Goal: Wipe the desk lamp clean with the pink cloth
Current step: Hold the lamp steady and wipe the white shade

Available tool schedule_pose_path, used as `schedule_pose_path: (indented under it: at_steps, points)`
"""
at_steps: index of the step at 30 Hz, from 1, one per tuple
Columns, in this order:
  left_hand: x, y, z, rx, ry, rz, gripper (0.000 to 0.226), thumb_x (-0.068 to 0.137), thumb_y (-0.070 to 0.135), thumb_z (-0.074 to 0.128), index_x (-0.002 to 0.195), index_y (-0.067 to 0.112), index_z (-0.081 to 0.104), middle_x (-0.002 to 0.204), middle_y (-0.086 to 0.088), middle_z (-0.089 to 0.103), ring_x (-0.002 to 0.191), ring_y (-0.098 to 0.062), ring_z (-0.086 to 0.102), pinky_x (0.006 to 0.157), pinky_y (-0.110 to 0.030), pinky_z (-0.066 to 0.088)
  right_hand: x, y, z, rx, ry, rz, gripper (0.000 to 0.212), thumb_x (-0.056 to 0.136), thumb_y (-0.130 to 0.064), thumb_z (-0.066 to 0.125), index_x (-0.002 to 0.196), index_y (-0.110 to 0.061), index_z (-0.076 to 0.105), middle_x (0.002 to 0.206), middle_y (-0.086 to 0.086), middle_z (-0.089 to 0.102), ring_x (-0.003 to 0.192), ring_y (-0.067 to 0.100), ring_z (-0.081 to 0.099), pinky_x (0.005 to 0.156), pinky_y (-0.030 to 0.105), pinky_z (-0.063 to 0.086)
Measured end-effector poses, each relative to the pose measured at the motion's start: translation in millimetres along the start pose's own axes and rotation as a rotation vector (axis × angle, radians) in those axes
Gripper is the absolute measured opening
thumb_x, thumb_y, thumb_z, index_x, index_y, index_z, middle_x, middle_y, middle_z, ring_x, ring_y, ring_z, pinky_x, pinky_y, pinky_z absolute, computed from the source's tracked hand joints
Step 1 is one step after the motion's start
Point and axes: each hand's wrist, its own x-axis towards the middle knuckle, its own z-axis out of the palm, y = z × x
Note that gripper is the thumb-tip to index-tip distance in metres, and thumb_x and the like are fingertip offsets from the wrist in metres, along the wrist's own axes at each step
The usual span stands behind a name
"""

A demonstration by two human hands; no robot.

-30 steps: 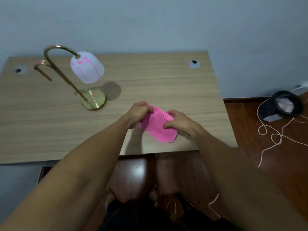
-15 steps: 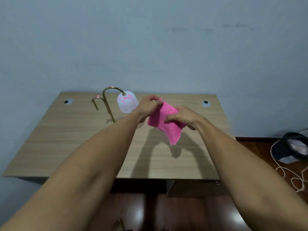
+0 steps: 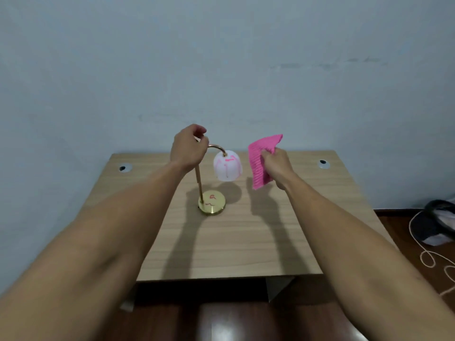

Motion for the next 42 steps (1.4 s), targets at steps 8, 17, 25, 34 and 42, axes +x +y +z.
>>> schedule_pose_path:
  at_steps: [8,17,25,34,42]
  points:
    - [17.0,-47.6,-14.2,0.214,-0.266,-0.011,0.048,0.084,0.036,0.066,0.13,0.021,0.069,0.134,0.0,0.07,0.128,-0.023,0.062,0.112,-0.042,0.047,-9.3,-4.1,70.3,-0.032,0.15,-0.133,0.039,0.103,-0.042,0.039,0.088,-0.014,0.062,0.088,0.012,0.066,0.085,0.031,0.067,0.081,0.048,0.056]
    - [25.0,-74.8,-0.4,0.152,-0.271,0.091,0.019,0.094,0.03,0.063,0.104,0.021,0.078,0.097,-0.005,0.079,0.1,-0.03,0.07,0.092,-0.043,0.056,-23.0,36.7,131.1,-0.334,0.058,-0.43,0.056,0.107,-0.033,0.029,0.162,-0.031,0.022,0.172,0.007,0.012,0.16,0.023,0.002,0.13,0.045,0.008]
    - [25.6,-79.2,-0.9,0.25,-0.273,0.244,0.017,0.098,0.026,0.057,0.091,0.02,0.072,0.069,0.003,0.06,0.086,-0.034,0.064,0.087,-0.044,0.05,-29.6,54.6,138.3,-0.064,0.284,-0.329,0.05,0.107,-0.028,0.035,0.156,-0.031,0.038,0.162,-0.007,0.04,0.149,0.011,0.036,0.124,0.037,0.032]
    - [25.7,-75.0,-4.1,0.315,-0.277,0.289,0.02,0.099,0.026,0.056,0.09,0.019,0.072,0.071,0.0,0.061,0.087,-0.036,0.064,0.086,-0.042,0.048,-22.7,53.8,148.6,-0.273,0.18,-0.469,0.058,0.108,-0.015,0.037,0.163,-0.029,0.022,0.173,0.004,0.003,0.16,0.024,-0.003,0.124,0.051,0.028]
    - [24.7,-73.3,-3.9,0.288,-0.274,0.293,0.02,0.098,0.025,0.056,0.092,0.018,0.074,0.068,0.001,0.058,0.084,-0.036,0.063,0.085,-0.041,0.048,-34.1,59.4,154.1,-0.095,0.308,-0.375,0.057,0.105,-0.023,0.035,0.161,-0.019,0.028,0.171,-0.002,0.019,0.158,0.024,0.019,0.122,0.053,0.033]
